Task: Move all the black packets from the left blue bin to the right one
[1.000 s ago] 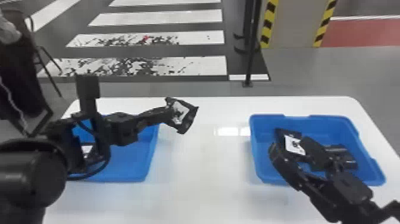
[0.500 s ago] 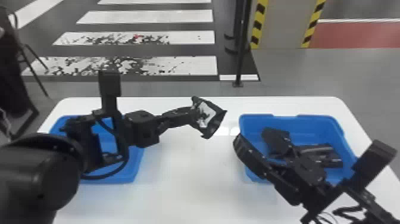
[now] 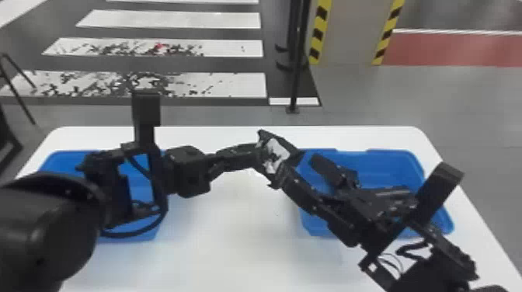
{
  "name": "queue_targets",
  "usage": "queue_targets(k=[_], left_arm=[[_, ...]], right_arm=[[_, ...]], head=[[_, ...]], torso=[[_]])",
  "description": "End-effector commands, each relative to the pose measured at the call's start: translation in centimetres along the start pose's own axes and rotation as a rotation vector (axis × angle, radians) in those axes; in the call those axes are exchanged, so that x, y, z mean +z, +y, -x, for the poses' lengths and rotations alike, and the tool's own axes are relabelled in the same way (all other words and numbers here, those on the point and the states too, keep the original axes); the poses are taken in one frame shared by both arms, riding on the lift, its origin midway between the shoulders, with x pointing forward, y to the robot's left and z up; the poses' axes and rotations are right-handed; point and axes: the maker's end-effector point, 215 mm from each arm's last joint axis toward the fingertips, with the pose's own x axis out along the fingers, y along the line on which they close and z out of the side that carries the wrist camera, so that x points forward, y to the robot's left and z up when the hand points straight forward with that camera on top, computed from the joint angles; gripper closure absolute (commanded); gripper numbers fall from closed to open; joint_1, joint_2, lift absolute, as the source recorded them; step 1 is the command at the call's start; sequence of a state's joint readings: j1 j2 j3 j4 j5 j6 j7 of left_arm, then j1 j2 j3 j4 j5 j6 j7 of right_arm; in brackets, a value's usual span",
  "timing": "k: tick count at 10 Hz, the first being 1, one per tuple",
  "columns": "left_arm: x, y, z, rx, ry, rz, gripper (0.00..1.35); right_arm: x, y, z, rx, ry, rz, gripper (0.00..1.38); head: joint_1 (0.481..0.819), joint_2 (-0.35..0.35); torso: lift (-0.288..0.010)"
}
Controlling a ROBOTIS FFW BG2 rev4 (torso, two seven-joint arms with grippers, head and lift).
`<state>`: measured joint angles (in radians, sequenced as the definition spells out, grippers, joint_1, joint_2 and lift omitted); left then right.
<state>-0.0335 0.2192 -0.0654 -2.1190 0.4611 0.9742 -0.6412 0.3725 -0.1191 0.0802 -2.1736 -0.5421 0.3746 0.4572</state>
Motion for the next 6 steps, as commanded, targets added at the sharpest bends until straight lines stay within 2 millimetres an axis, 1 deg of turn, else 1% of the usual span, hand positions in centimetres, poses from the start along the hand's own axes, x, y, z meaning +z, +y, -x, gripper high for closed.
queue_targets(k=[1, 3, 4, 5, 6], left_arm=[[-0.06, -0.28, -0.27, -0.008, 0.006, 0.0, 1.21], [-0.02, -0.4, -0.34, -0.011, 0.007, 0.0, 1.21], [0.14, -0.47, -0.4, -0.013, 0.004, -0.003, 1.21], [0.11, -0.39, -0.35, -0.012, 0.005, -0.002, 1.21], [0.11, -0.39, -0.35, -0.012, 0.005, -0.002, 1.21]], right_arm=[[-0.12, 0.49, -0.5, 0.017, -0.002, -0.015, 0.35], [-0.62, 0.83, -0.82, 0.029, 0.005, -0.038, 0.8], [-0.73, 0.79, -0.82, 0.03, 0.003, -0.051, 1.08], [-0.55, 0.69, -0.73, 0.029, -0.006, -0.055, 1.3], [-0.75, 0.67, -0.6, 0.027, -0.006, -0.064, 1.28]], head=[[0.695, -0.024], [0.695, -0.019], [0.695, -0.016], [0.695, -0.014], [0.695, -0.014]], torso=[[-0.154], [-0.154], [-0.154], [-0.154], [-0.154]])
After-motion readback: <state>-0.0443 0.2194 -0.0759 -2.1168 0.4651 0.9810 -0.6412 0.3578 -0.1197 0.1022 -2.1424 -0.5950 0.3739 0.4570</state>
